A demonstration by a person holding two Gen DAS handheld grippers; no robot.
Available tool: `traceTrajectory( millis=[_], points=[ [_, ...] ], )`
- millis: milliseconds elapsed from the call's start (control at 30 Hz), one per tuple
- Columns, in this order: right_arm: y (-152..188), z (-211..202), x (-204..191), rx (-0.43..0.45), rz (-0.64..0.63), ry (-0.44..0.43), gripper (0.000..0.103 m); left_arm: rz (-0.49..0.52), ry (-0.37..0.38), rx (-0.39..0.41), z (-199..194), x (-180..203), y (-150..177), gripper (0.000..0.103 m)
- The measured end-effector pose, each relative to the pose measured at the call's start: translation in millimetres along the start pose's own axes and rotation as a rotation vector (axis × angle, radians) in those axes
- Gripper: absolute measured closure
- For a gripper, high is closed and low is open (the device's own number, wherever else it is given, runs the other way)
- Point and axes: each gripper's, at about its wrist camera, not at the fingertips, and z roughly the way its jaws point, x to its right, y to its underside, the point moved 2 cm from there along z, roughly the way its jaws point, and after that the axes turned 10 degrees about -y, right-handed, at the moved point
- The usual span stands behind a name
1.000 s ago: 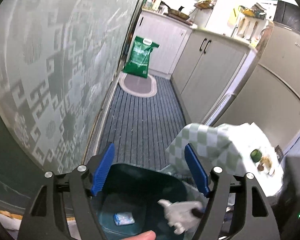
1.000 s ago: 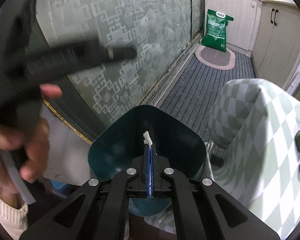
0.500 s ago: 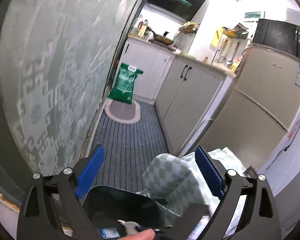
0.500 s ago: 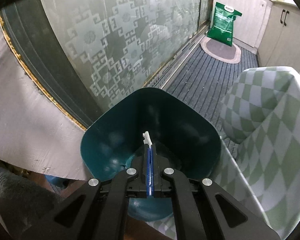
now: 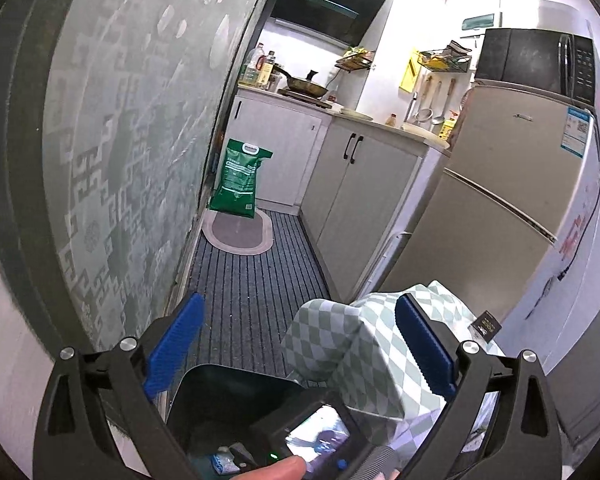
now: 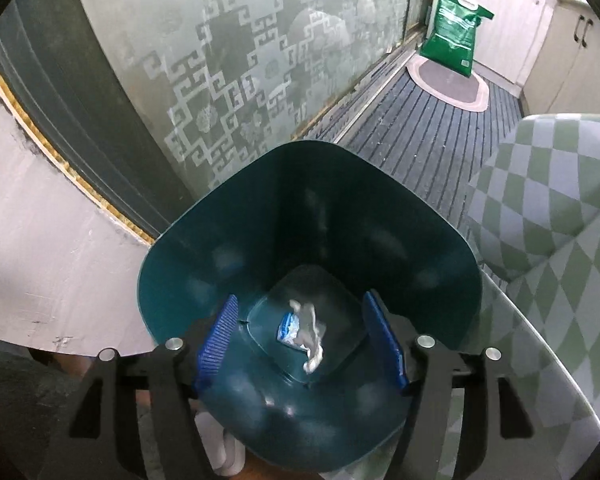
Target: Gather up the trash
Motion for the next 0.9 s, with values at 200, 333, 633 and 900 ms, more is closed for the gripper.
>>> traceTrajectory(
  millis=[200, 333, 633, 900],
  points=[
    [-5, 4, -6, 0.004, -0.008, -0.015, 0.037, 0.018, 0.037, 0.009, -11, 6, 7, 0.004],
    [-12, -9, -5, 0.044, 0.003, -0.018, 0.036, 0.021, 0.04, 0.014, -17, 5, 9, 0.004],
    [-41, -90, -1, 0.261, -0.024, 0.01, 0.026, 0.011, 0.072, 0.085, -37, 9, 8, 0.003],
    [-40, -182, 29, 0.455, -0.002, 0.068, 0.024, 0.026, 0.101, 0.143, -50, 27, 4, 0.003]
  ],
)
